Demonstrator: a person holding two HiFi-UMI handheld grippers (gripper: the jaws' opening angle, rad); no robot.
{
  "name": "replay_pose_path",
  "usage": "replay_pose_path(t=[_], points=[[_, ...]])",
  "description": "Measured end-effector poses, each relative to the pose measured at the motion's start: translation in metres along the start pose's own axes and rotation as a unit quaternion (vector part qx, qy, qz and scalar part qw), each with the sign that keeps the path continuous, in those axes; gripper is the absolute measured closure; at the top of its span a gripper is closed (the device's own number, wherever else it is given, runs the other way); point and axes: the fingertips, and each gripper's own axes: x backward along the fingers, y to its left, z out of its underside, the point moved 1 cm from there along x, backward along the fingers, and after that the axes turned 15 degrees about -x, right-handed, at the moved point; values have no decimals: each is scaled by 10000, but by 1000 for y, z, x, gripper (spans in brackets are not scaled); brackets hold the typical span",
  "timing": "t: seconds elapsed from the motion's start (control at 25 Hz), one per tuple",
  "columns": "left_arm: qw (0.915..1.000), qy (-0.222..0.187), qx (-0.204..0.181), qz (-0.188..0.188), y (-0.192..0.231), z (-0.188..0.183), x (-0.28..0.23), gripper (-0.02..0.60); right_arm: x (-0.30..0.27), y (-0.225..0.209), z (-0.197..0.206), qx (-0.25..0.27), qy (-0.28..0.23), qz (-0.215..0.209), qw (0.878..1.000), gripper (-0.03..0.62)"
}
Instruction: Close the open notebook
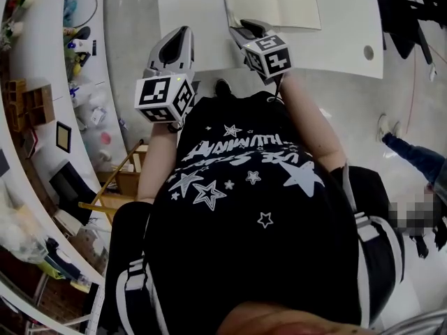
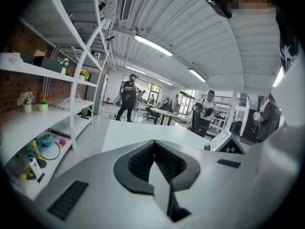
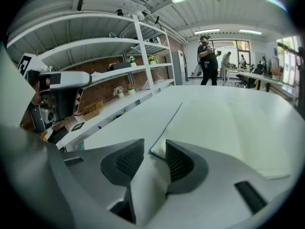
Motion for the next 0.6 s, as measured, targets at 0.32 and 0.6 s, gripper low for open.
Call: replay_pose_path(t=[0.32,0.6], points=[[10000,28,70,36,10,4,-5,571,-18,3,7,1152,542,595,9901,467],[9999,33,93,20,18,6,-7,571,-19,3,4,1375,555,951,9844,468]])
